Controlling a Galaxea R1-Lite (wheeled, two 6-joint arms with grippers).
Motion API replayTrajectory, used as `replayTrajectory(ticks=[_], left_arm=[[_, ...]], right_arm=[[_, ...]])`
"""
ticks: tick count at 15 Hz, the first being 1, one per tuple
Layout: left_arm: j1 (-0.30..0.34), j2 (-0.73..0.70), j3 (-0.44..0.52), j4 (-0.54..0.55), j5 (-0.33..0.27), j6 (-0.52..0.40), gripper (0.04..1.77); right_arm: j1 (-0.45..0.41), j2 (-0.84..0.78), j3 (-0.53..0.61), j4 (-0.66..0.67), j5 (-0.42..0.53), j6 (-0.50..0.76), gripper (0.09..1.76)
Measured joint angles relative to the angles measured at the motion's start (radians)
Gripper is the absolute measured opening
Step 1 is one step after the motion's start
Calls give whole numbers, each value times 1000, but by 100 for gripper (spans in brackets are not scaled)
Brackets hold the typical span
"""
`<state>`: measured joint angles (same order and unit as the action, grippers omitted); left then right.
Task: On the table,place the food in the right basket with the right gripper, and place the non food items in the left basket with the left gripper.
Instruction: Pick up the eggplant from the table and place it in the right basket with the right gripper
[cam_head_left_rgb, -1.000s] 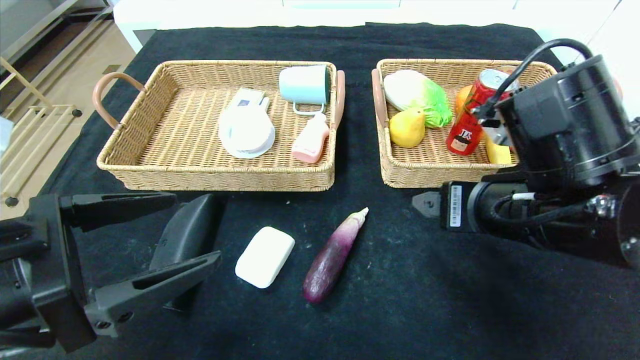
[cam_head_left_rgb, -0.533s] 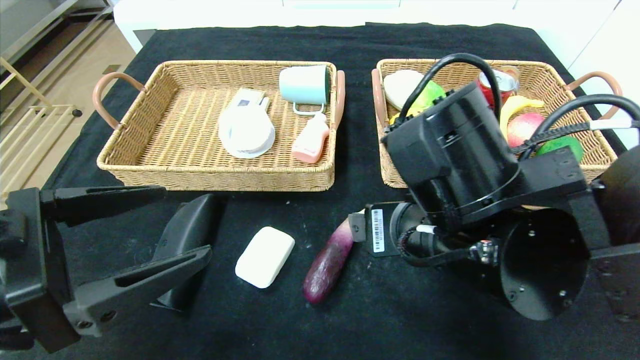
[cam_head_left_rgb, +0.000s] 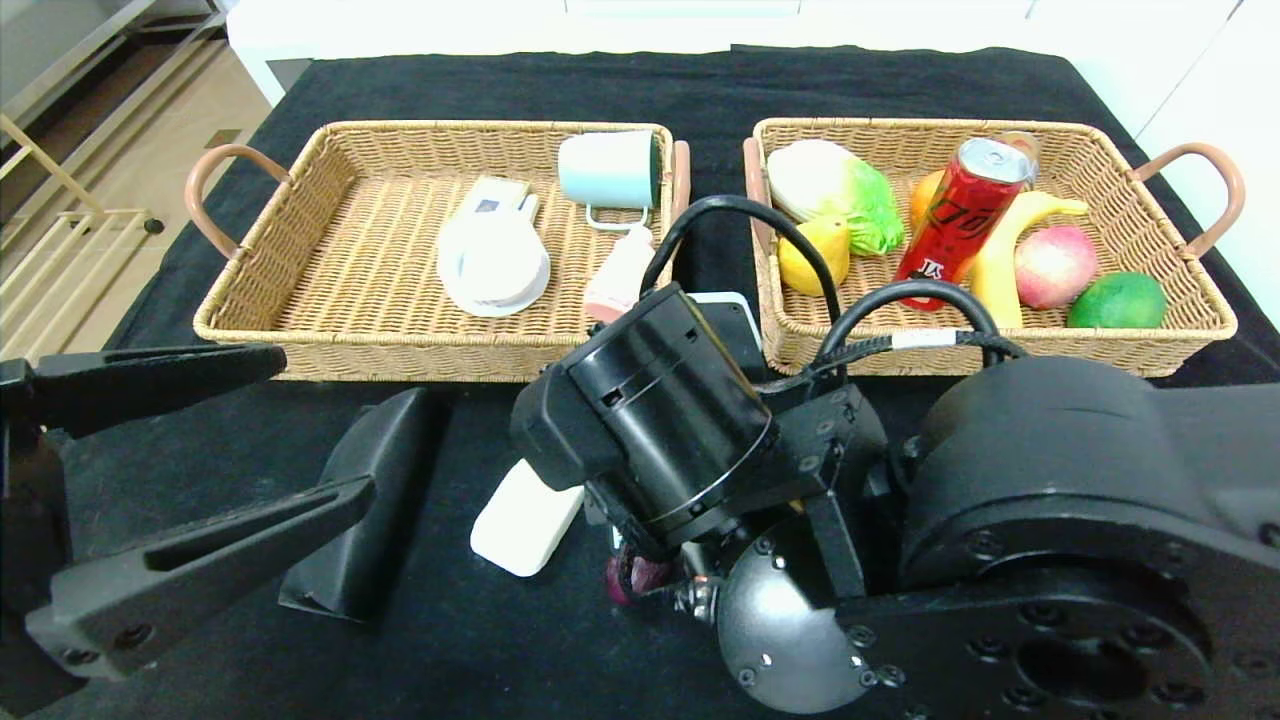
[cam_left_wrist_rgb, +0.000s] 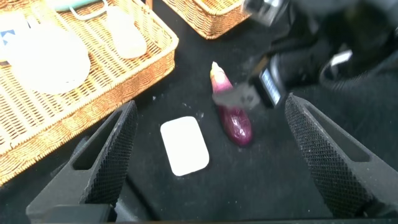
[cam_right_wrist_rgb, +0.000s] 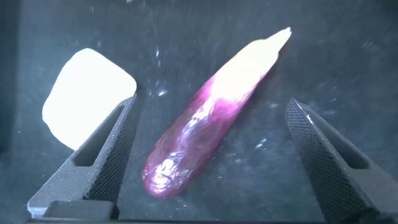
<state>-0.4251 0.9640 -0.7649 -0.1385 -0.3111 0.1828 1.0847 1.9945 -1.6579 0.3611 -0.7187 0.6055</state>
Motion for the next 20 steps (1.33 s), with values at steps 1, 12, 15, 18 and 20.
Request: replayTrajectory(ticks=[1, 12, 15, 18, 20], left_arm=[[0, -2, 0, 0, 0, 0, 172], [-1, 3, 5, 1, 0, 0, 172], [-1, 3, 6, 1, -1, 0, 172], [-1, 4, 7, 1, -1, 1, 172], [-2, 2, 7, 2, -1, 2, 172]], right_arm=[[3, 11, 0, 2, -1, 11, 170], [5, 79, 5, 21, -5, 53, 171], [6, 92, 4, 22, -6, 64, 171], [6, 96, 4, 23, -9, 66, 171], [3, 99, 5, 22, -8, 66, 157]])
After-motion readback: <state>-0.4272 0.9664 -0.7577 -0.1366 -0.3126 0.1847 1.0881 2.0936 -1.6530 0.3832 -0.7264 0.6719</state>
